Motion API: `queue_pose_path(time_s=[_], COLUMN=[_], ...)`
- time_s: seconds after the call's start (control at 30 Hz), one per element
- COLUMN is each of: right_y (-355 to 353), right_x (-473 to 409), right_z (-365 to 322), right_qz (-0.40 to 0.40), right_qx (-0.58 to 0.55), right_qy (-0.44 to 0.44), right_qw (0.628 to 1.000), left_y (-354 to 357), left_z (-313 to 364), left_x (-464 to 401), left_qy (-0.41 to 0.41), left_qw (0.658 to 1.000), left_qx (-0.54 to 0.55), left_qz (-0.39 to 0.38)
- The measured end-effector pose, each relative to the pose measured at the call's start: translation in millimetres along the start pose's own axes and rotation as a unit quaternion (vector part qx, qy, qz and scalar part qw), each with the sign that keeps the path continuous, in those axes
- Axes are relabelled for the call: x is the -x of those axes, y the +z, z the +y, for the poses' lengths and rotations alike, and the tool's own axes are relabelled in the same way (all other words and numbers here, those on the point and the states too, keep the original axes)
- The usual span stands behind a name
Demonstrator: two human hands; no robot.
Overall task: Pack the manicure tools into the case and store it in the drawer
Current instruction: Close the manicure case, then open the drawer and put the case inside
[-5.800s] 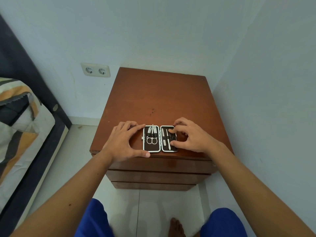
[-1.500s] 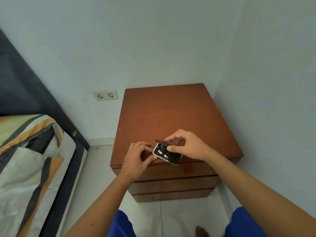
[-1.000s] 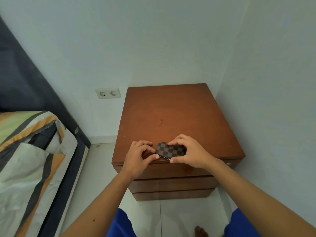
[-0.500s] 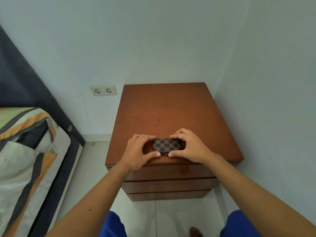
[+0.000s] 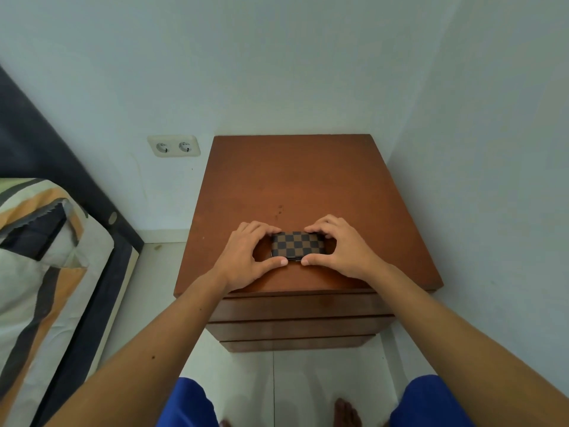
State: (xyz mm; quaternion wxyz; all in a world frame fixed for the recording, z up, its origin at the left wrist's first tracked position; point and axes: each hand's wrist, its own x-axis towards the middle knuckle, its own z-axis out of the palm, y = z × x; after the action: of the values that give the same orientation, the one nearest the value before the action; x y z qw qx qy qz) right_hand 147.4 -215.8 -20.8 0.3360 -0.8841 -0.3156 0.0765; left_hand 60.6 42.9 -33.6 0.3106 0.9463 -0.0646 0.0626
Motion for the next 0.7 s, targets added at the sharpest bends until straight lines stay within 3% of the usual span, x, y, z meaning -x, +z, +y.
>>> queue_pose_path(time_s=[0.4, 0.53, 0.7], right_y=[2.0, 2.9, -0.9], right_x=[6.9, 26.6, 67.1], right_z=[-4.5, -5.2, -3.0], right_qz=[0.009, 0.033, 0.061], right_qx=[-0.011, -0.031, -0.003], right_qy=[0.012, 0.021, 0.018], right_qw=[1.000, 0.999, 0.998], left_y=[-0.3, -3.0, -9.0], left_z=[6.1, 12.9, 19.7], left_x=[3.8, 17.1, 46.3], left_qy=[-0.029, -0.057, -0.070], left_qw=[0.999, 0.997, 0.997], left_qx=[0.018, 0.053, 0.021], left_qz=[0.010, 0.023, 0.021])
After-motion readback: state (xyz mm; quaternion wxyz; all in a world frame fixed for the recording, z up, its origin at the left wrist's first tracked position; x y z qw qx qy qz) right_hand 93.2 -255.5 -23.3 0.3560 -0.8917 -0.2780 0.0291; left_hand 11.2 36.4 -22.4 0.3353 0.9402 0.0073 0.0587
